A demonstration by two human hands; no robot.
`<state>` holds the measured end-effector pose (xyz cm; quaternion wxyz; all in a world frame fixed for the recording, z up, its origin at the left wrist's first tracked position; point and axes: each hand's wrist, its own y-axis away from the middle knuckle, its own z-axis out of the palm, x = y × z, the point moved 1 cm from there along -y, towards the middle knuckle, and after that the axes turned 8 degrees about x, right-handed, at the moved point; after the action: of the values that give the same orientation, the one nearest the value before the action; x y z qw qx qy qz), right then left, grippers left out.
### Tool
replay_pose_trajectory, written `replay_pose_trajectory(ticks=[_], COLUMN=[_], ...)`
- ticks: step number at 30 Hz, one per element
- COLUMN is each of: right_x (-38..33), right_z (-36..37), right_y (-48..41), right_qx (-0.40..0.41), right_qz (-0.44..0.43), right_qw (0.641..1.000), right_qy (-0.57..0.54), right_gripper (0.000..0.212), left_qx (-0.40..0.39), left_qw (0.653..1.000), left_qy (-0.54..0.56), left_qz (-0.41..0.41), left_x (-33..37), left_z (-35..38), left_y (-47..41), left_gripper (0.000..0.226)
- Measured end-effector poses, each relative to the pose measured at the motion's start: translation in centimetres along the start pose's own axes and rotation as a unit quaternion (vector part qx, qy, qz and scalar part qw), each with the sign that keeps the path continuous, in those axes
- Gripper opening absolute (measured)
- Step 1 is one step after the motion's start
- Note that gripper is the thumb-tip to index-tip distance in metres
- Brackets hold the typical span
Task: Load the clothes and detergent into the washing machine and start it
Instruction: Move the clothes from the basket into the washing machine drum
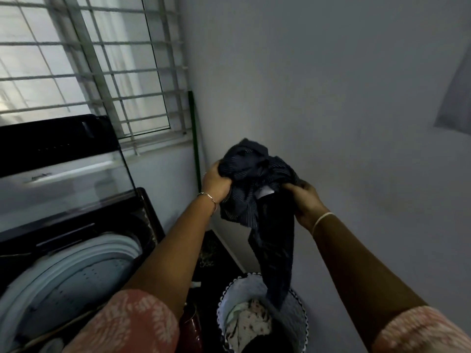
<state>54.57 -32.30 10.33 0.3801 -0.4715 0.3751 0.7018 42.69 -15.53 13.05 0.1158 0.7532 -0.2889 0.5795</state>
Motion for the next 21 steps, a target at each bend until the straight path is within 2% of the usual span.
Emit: replay_pose_trajectory(ticks=[1,3,5,6,8,10,12,15,18,21], right_x=[-0.8,-2.0,-3.1,-3.5,-3.8,-3.9,-4.0,-4.2,-3.4,-0.9], right_z=[0.8,2.2,3.4,4.0,4.9,5.9,6.5,6.1,5.4,3.7], right_y=[0.4,1.0,1.7,1.9,2.3,2.6,3.0,3.3,3.7,3.5], right_qx=[0.004,-0.013,-0.069,-0.09,-0.098,-0.114,-0.143,-0.197,-0.204,-0.168], right_qz=[0.005,0.038,0.086,0.102,0.113,0.114,0.11,0.09,0.026,-0.086], right_qw=[1.0,0.996,0.984,0.977,0.969,0.968,0.968,0.97,0.978,0.977], right_qy=[-0.019,-0.074,-0.139,-0.166,-0.195,-0.195,-0.175,-0.111,-0.036,0.098], right_gripper=[0.031,0.031,0.033,0.034,0.029,0.02,0.016,0.023,0.031,0.033], left_qx=[-0.021,-0.063,-0.137,-0.161,-0.135,-0.055,-0.023,-0.004,0.044,0.061], left_qw=[1.0,0.995,0.978,0.974,0.984,0.993,0.988,0.97,0.954,0.935], left_qy=[-0.006,0.064,0.131,0.129,0.098,0.101,0.152,0.241,0.288,0.325], left_qz=[-0.004,-0.046,-0.092,-0.096,-0.063,-0.031,-0.018,-0.025,-0.077,-0.129], left_x=[0.1,0.6,1.0,1.1,0.7,-0.6,-0.8,-1.0,-1.5,-2.0], left_z=[-0.1,-0.2,0.1,0.6,1.8,2.9,2.9,2.4,2.4,2.4], left_y=[0.3,1.2,2.3,2.6,3.0,2.3,2.6,3.2,3.5,3.6], left_gripper=[0.055,0.061,0.07,0.08,0.108,0.118,0.099,0.057,0.054,0.054])
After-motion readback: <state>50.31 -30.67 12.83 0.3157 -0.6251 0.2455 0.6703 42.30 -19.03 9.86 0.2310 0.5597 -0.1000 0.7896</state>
